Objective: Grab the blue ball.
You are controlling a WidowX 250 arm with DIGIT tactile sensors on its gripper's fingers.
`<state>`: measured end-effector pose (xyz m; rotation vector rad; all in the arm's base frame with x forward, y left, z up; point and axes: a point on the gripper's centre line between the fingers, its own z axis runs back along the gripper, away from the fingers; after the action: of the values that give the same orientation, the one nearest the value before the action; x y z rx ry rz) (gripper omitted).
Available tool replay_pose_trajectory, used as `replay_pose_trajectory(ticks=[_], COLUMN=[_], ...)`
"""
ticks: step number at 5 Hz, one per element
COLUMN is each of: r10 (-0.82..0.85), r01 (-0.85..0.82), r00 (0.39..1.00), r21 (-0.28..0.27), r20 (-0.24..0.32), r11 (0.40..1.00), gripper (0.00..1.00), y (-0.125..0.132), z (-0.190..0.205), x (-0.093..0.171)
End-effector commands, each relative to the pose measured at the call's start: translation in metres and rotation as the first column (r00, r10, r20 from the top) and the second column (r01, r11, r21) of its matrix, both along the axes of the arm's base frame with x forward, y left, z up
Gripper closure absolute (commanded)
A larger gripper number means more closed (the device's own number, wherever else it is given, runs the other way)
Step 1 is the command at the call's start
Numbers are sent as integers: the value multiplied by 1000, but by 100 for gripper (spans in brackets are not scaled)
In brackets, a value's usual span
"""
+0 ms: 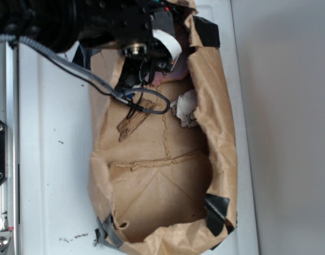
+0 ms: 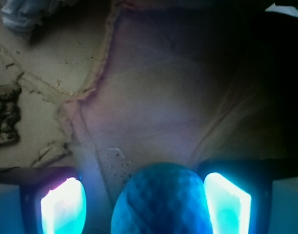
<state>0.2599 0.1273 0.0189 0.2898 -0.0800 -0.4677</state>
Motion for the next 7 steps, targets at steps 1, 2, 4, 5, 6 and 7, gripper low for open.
replay_pose_trajectory(ticks=[1,2,4,5,6,7], r10=[34,29,23,33,20,6], r01=[-33,-27,-21,-25,2,27], r00=[999,999,999,998,997,997], r21=[-55,-72,-77,-127,-286,-391], r20=[27,24,27,57,75,82], r11=[998,997,997,992,958,920], gripper=[100,100,100,100,100,100], y=[6,6,4,-2,-21,-36], z=[4,7,10,27,68,105], x=[2,2,2,3,5,7])
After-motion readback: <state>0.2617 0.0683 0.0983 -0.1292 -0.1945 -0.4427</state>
